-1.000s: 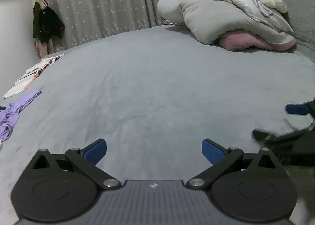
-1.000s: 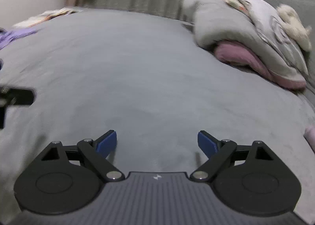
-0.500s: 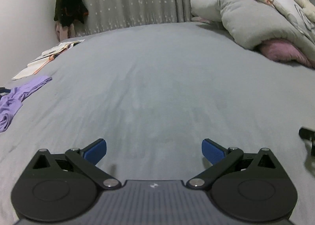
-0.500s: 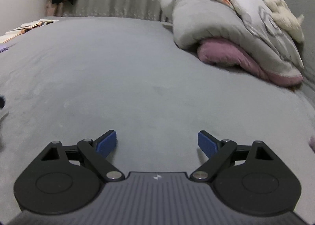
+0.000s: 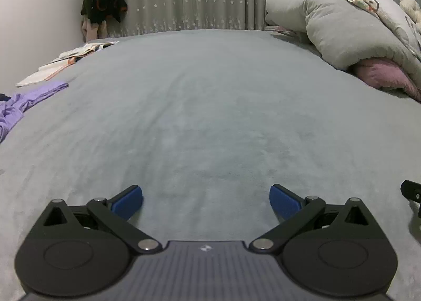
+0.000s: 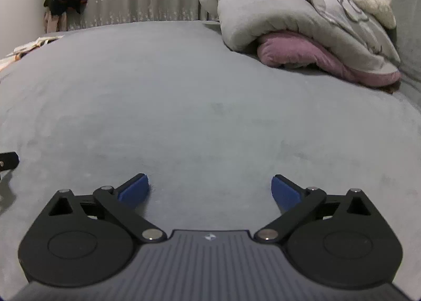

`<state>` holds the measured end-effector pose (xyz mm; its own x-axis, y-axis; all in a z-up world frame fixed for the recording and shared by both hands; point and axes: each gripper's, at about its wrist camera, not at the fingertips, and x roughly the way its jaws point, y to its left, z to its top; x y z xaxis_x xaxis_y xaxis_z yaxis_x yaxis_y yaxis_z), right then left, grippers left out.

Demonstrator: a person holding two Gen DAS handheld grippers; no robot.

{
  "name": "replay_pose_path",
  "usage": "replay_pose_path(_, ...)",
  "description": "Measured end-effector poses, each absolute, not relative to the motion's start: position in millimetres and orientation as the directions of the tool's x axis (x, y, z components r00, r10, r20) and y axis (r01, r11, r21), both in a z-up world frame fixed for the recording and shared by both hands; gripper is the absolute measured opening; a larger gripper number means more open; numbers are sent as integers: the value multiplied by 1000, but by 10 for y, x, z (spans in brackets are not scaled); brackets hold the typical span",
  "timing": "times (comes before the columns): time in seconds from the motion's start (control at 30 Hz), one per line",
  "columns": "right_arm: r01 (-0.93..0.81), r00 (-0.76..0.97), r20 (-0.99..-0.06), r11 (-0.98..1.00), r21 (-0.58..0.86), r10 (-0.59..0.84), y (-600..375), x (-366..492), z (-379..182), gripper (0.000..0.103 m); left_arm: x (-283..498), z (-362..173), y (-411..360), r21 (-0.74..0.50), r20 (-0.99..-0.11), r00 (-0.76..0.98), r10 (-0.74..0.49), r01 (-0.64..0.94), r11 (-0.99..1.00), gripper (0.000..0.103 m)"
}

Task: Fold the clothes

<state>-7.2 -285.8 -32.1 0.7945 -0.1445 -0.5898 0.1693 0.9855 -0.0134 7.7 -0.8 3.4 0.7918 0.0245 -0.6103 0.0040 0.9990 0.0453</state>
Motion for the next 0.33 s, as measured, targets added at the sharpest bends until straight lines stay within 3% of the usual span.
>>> replay_pose_path(0.33,167,795,-589,986,-20,-146,-2843,-59,-339,103,70,15,24,27,-606,796,11,6,1000,103)
